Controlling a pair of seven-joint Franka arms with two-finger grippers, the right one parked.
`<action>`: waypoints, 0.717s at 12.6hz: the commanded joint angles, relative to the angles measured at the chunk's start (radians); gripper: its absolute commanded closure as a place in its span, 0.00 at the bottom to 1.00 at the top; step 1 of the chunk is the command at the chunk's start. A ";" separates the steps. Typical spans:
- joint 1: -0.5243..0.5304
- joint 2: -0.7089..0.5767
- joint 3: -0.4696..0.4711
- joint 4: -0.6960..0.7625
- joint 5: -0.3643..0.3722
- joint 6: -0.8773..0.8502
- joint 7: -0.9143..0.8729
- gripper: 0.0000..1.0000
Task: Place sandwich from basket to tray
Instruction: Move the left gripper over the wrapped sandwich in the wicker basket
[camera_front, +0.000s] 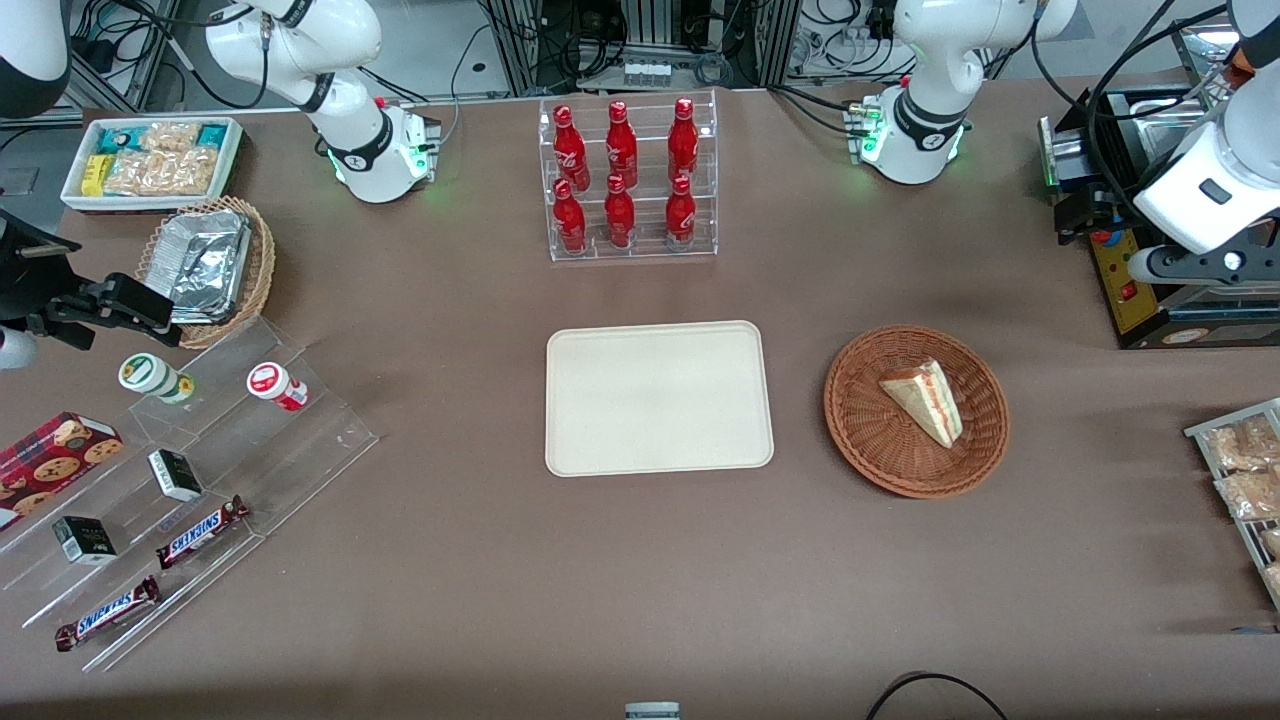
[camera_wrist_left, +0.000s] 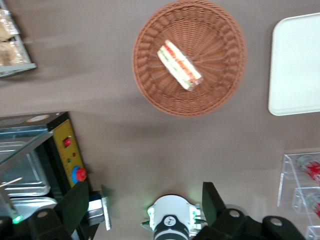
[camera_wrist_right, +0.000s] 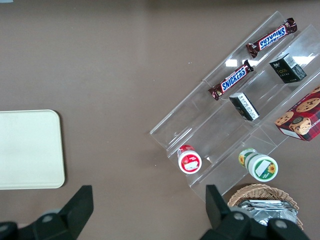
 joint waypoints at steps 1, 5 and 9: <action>0.001 0.001 -0.001 0.001 -0.014 0.017 -0.005 0.00; -0.001 0.030 -0.003 -0.086 -0.016 0.082 -0.004 0.00; -0.002 0.024 -0.003 -0.311 -0.017 0.315 -0.006 0.00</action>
